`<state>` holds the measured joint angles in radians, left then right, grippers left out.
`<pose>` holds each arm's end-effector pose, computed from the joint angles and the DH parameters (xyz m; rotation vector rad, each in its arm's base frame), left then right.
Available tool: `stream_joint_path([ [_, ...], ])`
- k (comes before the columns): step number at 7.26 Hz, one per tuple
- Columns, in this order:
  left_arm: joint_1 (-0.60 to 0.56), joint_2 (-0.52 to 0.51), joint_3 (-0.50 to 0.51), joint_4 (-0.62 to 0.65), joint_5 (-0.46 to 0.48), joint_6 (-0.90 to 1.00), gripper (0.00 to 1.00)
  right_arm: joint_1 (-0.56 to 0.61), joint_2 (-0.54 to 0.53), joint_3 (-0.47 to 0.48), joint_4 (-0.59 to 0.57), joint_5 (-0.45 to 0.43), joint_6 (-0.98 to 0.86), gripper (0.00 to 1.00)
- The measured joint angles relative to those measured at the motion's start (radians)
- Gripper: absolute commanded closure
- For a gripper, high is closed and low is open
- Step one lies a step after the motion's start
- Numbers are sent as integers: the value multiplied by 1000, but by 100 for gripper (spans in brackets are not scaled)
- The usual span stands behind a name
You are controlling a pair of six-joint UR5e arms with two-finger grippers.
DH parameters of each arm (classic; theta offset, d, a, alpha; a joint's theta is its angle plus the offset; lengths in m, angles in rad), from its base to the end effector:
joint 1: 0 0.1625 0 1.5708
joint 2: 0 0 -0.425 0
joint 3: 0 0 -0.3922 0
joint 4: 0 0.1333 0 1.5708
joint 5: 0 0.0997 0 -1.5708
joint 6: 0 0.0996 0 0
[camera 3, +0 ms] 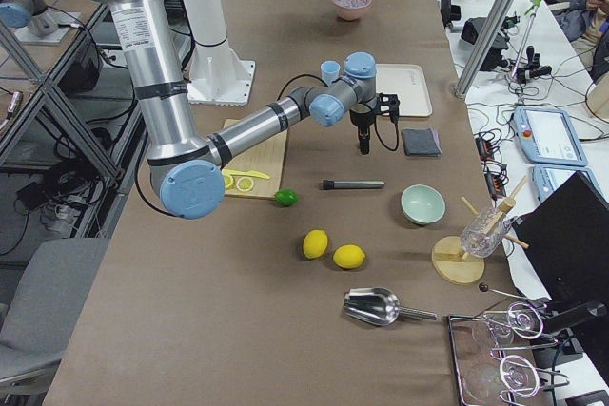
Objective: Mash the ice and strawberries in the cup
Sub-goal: 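Move the right gripper over the red strawberry near the grey cloth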
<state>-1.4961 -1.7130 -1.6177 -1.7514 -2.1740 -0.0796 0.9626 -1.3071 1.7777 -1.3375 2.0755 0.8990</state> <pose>-0.0342 -0.5722 0.5499 0.3113 0.6220 0.1068 -0.2688 -0.5351 0.3969 0.1712 -0.8230 0.0959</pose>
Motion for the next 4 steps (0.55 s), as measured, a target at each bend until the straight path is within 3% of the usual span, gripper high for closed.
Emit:
stream_joint_path([
  [4, 6, 1, 3, -18, 36, 2, 2, -106, 101, -81, 4, -87, 199, 0],
])
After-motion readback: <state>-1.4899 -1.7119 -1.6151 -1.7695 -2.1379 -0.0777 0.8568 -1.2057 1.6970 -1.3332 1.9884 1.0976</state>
